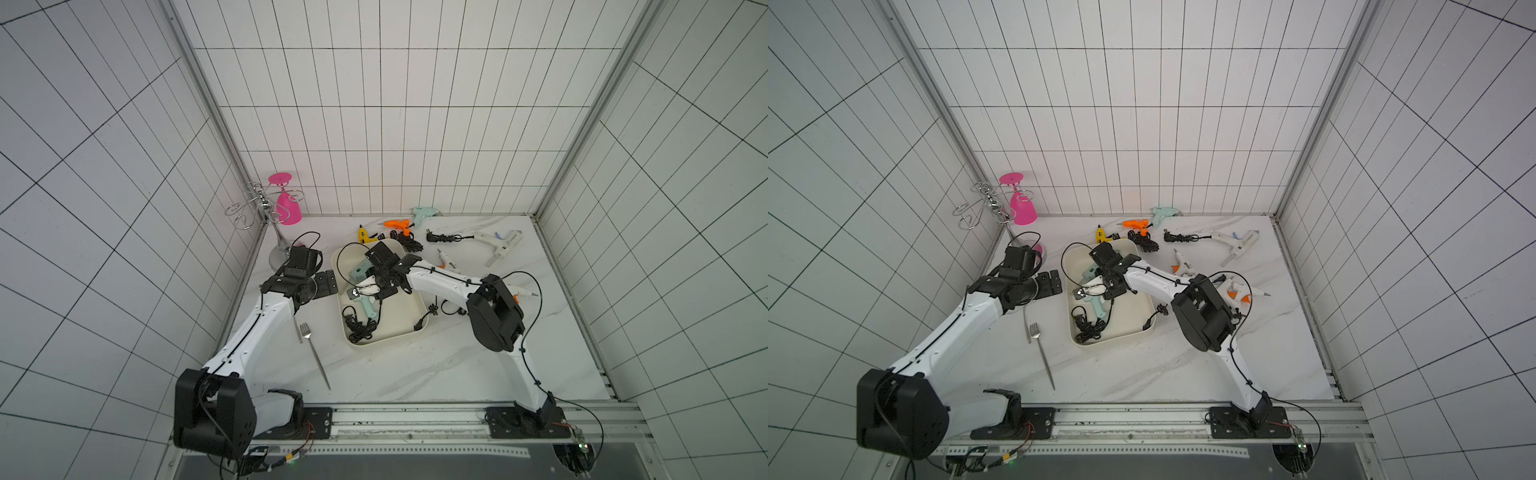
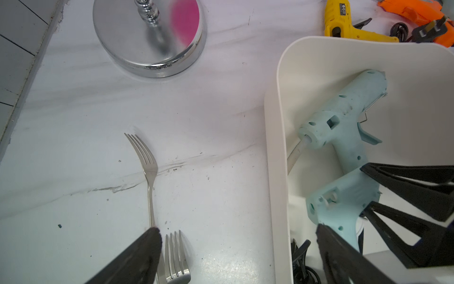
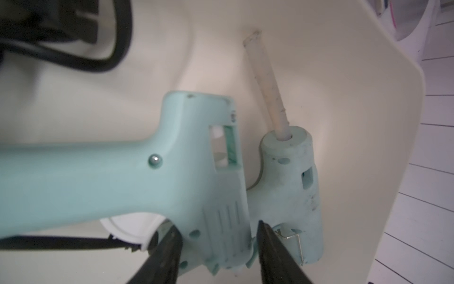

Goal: Put the hot melt glue gun into the storage box
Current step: Place the hot melt adhesive gun in the storage box.

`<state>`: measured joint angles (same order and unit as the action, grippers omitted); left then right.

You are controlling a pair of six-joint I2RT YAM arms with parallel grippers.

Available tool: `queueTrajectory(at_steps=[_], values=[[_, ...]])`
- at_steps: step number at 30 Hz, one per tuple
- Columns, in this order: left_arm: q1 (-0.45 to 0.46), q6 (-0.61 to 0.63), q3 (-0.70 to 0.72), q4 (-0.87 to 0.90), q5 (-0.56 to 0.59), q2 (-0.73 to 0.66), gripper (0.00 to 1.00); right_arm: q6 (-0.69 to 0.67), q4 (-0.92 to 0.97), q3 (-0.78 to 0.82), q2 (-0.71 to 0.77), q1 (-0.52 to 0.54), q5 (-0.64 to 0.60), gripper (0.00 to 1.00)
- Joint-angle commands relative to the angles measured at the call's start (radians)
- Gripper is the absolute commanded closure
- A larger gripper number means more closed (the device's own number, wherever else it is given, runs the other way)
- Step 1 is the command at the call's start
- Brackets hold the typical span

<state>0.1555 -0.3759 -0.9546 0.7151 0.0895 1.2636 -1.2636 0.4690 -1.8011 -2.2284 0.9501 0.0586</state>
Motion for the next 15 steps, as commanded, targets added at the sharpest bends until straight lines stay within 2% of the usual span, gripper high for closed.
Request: queueTrajectory(at_steps=[1, 8, 12, 15], values=[[-0.009, -0.006, -0.006, -0.018, -0.01, 0.017, 0.01, 0.067, -0.06, 0.025, -0.023, 0.025, 0.0, 0.41], [-0.017, -0.008, -0.016, -0.018, -0.021, 0.029, 0.01, 0.185, -0.115, 0.024, 0.003, 0.033, -0.177, 0.39], [-0.017, -0.008, -0.028, -0.013, -0.065, 0.058, 0.01, 0.282, -0.131, 0.065, 0.072, -0.007, -0.31, 0.39], [-0.017, -0.008, -0.03, -0.018, -0.073, 0.074, 0.01, 0.397, -0.161, 0.152, 0.198, -0.049, -0.247, 0.39]])
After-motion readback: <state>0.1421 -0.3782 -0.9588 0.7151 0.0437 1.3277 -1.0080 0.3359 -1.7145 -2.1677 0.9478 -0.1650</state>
